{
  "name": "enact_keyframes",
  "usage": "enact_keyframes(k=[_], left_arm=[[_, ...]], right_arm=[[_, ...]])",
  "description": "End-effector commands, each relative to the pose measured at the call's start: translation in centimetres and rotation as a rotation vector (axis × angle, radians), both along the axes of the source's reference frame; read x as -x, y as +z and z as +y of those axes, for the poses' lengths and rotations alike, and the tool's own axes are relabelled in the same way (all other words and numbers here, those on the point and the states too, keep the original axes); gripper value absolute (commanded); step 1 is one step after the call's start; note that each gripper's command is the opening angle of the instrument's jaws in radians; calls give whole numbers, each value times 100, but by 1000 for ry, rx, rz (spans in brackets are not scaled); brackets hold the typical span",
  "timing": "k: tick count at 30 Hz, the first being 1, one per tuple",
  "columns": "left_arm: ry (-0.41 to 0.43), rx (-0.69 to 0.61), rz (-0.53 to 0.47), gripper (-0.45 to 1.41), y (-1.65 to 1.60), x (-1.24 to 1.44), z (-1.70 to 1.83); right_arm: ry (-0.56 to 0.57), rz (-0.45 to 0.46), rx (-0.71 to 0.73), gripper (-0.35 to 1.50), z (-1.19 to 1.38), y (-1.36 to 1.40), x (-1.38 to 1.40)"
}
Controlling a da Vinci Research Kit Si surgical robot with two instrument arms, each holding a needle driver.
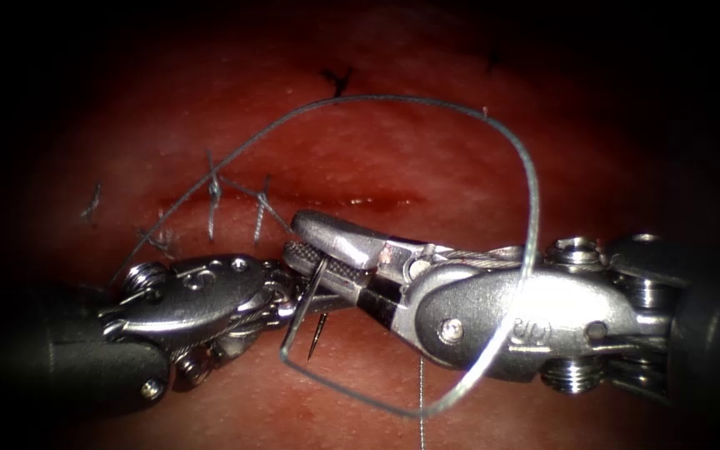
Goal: Wound Closure
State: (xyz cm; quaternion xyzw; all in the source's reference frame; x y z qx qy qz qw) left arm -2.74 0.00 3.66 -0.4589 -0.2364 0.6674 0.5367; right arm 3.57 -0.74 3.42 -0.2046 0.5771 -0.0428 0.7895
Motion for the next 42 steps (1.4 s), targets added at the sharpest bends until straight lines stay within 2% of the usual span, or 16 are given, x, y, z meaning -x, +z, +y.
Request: enact_keyframes(k=[1, 6, 9, 11, 13, 14, 21, 22, 23, 25, 28, 32, 35, 38, 41, 42], left_arm=[[-3, 3, 2, -45, 2, 6, 3], [0, 31, 23, -45, -1, 6, 0], [17, 69, 22, 22, -1, 6, 0], [43, 237, 25, 86, 0, 7, 2], [33, 358, 7, 116, 0, 9, 4], [-4, 379, -33, 118, 0, 10, 5], [-4, 425, -104, 116, 2, 5, 4], [13, 439, -112, 61, 4, 0, -2], [13, 439, -112, 61, 4, 0, -2], [23, 455, -97, -40, 6, -3, -5], [57, 556, -47, -45, 17, -6, 2], [111, 543, -28, -45, 29, -4, 8], [186, 468, 80, -45, 44, -3, 22], [267, 427, 177, -13, 62, -5, 32], [316, 439, 296, -10, 79, -8, 32], [335, 444, 323, -27, 84, -9, 31]], right_arm=[[-6, 2, 4, -35, 6, 4, -7], [-6, -14, 24, -35, 8, 5, -1], [-7, -22, 21, -35, 10, 7, 6], [-9, -22, 21, -35, 11, 9, 10], [-12, -20, 21, -35, 13, 13, 13], [-12, -21, 21, -35, 14, 14, 15], [-42, 46, 1, -35, 35, 42, 32], [-52, 62, -7, -35, 40, 53, 37], [-52, 62, -7, -35, 40, 53, 37], [-64, 77, -3, -35, 47, 66, 42], [-95, 122, 0, -35, 65, 86, 48], [-108, 158, 0, -35, 83, 100, 48], [-131, 184, -2, -35, 100, 114, 43], [-146, 203, -1, -35, 114, 127, 38], [-157, 222, 2, -35, 124, 138, 31], [-161, 220, 2, -35, 127, 142, 29]])
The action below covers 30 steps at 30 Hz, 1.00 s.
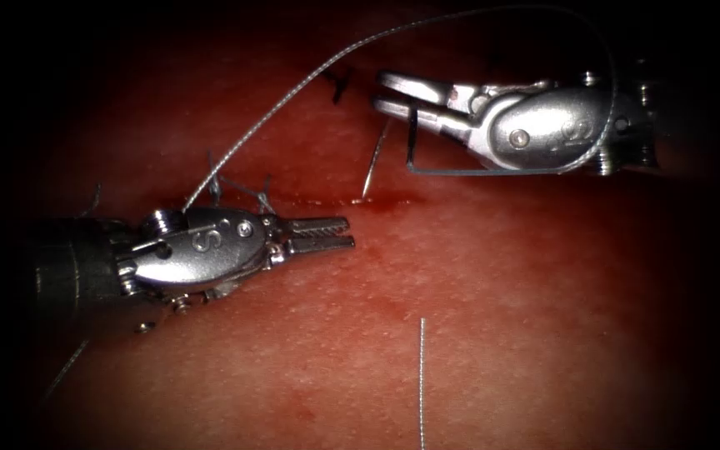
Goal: Wound Closure
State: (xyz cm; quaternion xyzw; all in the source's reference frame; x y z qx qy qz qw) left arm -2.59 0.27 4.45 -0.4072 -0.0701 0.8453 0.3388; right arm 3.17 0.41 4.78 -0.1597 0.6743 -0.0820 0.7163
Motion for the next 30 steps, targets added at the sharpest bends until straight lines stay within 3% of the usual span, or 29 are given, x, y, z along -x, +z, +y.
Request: enact_keyframes(k=[1, 2, 7, 17, 30], left_arm=[[18, 18, 48, -40, 10, 5, 1], [33, 43, 118, -45, 18, 2, -5], [82, 71, 235, -45, 35, -1, -22], [57, 74, 293, -45, 43, -2, -22], [63, 65, 305, -40, 53, -1, -34]], right_arm=[[-6, -3, 8, -35, 14, 10, -15], [-12, -11, 13, -35, 15, 18, -20], [-27, -19, 37, -35, 7, 41, -34], [-65, -67, 65, -35, 0, 83, -47], [-60, -119, 160, -35, -3, 99, -55]])
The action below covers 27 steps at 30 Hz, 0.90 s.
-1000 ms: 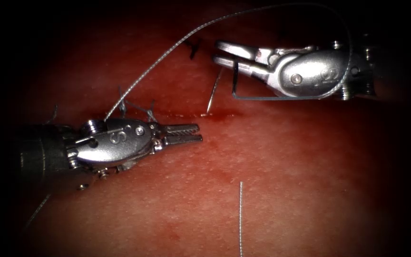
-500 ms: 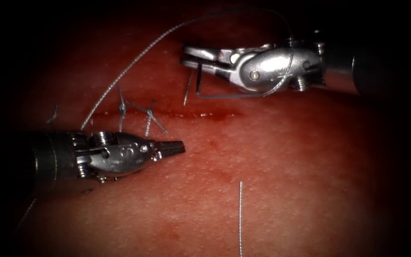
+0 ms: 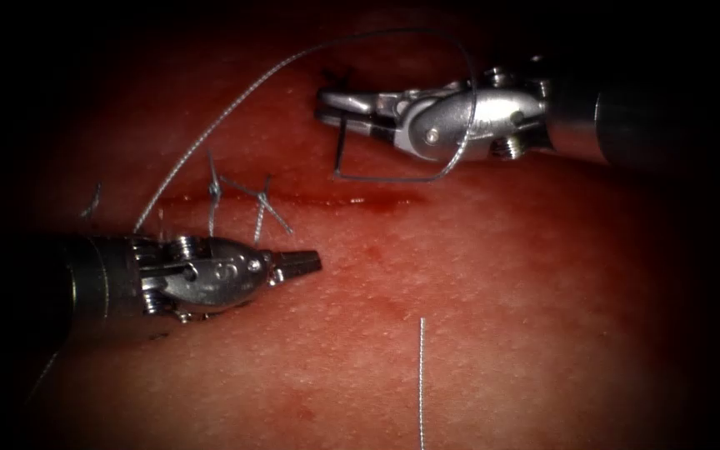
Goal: Wound Closure
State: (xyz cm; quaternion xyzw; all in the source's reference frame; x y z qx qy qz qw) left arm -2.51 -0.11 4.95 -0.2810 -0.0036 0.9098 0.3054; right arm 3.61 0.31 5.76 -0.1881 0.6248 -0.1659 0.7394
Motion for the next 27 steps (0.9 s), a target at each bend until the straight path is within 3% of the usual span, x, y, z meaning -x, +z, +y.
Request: enact_keyframes(k=[1, 27], left_arm=[[-1, 1, -3, -40, 4, 7, 4], [-1, -5, -5, -38, 8, 5, -4]], right_arm=[[1, 5, 5, -35, 7, 1, -11], [13, 3, 55, -35, 9, 12, -26]])
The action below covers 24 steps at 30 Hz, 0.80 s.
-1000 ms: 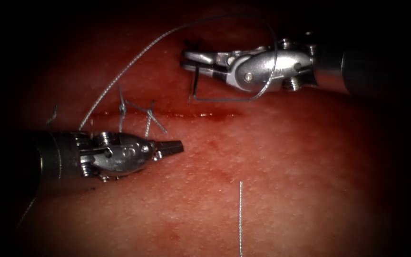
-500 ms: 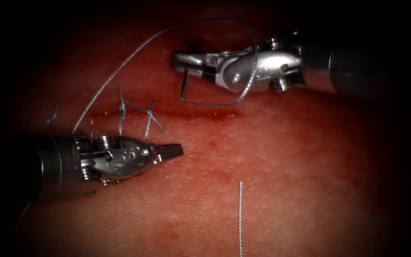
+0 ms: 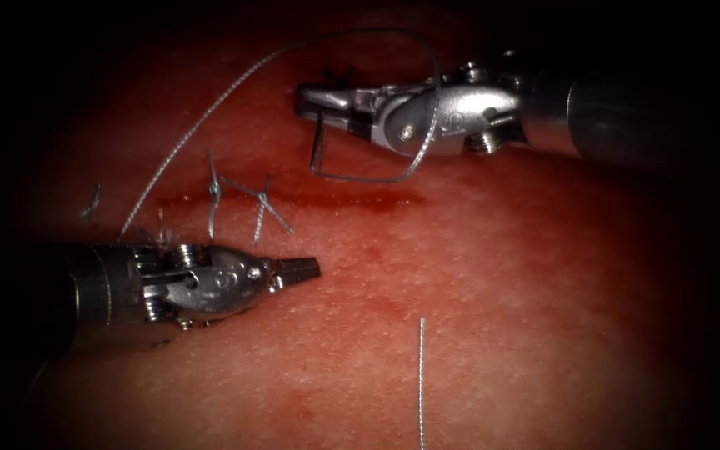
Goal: Wound Closure
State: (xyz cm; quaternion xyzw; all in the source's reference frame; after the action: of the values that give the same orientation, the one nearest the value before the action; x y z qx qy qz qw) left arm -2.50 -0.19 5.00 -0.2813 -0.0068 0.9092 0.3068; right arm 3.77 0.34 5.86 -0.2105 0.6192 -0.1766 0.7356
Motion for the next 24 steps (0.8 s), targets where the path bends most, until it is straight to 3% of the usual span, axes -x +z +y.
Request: enact_keyframes(k=[1, 7, 14, 24], left_arm=[[-1, 1, -2, -38, 3, 5, 4], [-15, 1, 1, -40, 4, 5, 12], [-35, 13, 2, -13, 17, 8, 23], [-28, 22, 6, -11, 24, -7, 14]], right_arm=[[-1, 2, 14, -35, 5, 4, -10], [-14, 8, 57, -35, -7, 10, -14], [-56, 23, 106, -35, -43, 22, -16], [-65, 37, 124, -35, -66, 25, -16]])
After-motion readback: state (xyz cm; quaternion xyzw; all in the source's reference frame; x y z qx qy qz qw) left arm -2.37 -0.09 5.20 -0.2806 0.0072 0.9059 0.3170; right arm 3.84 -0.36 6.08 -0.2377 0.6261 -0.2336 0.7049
